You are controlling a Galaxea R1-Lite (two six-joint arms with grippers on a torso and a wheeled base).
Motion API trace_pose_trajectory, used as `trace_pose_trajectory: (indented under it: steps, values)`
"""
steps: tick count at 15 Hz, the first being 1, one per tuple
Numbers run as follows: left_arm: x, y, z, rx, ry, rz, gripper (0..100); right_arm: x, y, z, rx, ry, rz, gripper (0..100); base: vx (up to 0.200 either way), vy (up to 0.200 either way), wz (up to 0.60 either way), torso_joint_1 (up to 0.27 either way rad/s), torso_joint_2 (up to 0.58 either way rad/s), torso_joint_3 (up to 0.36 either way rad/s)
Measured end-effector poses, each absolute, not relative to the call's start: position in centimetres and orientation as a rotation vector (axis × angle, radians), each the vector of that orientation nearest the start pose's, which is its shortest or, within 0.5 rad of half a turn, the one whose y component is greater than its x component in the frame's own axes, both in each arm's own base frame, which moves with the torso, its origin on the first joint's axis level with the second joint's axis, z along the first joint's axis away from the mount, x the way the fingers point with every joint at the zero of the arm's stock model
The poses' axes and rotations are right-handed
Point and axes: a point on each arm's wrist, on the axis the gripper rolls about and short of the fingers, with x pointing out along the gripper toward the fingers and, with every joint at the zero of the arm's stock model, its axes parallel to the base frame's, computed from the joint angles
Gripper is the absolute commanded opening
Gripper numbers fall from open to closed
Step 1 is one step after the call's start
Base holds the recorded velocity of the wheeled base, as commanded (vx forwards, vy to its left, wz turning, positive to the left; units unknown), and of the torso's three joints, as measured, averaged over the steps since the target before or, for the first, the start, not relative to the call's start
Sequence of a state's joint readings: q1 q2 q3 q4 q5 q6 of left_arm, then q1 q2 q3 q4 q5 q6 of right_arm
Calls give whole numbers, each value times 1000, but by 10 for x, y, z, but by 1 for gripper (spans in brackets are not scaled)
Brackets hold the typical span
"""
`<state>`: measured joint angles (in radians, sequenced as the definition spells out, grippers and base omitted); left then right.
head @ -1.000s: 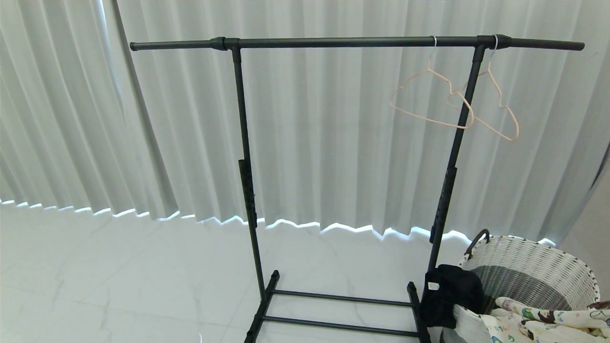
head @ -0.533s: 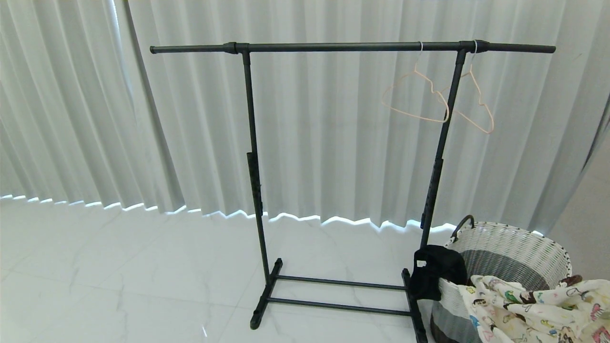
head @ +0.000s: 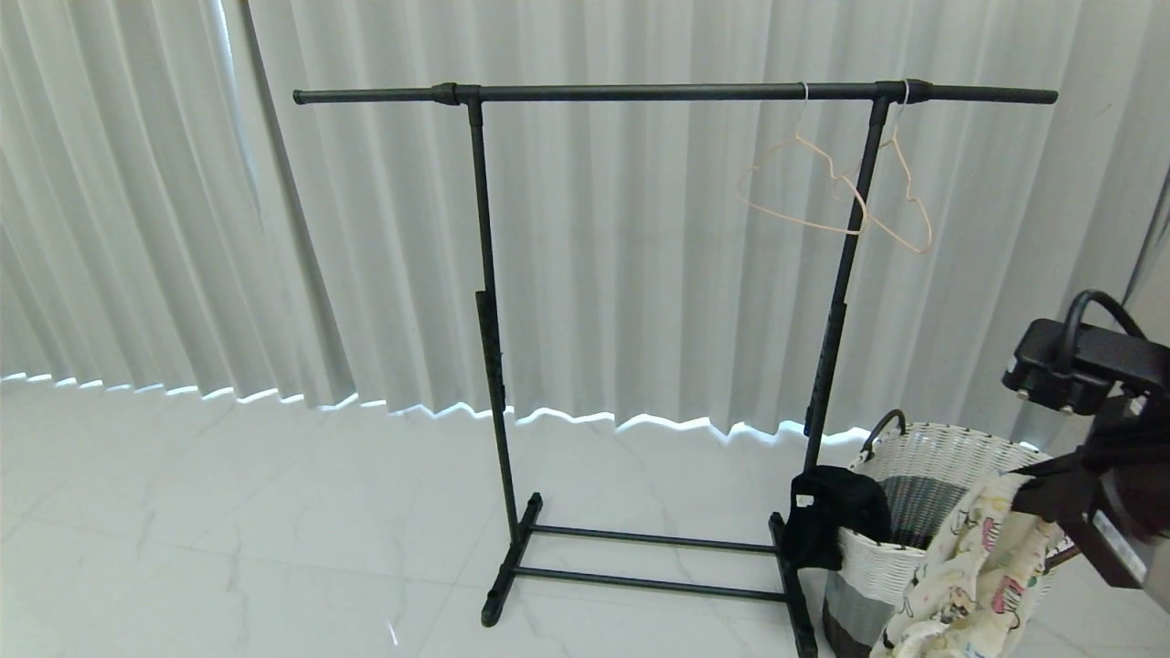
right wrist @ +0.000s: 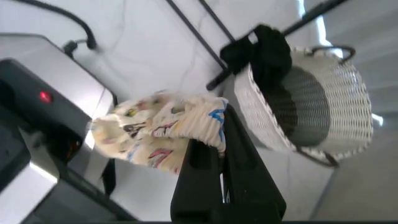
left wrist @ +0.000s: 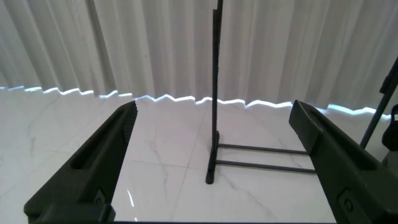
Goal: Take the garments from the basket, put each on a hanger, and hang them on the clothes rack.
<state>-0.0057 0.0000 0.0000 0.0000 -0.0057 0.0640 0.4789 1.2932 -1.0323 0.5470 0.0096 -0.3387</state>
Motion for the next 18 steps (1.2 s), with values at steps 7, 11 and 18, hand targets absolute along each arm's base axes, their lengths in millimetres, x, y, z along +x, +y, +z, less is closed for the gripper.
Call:
trace_pose_trajectory:
  steps: [7,11,18]
  values:
    - [-31,-2,118,62,-100,-119,100,173,137,232,-403,753,698,0,0,0,0,0,0,0]
    - [-6,-5,188,64,-37,-249,100,175,165,234,-336,690,745,0,0,0,0,0,0,0]
    - [121,-64,240,31,330,-505,100,192,185,256,-305,611,762,0,0,0,0,0,0,0]
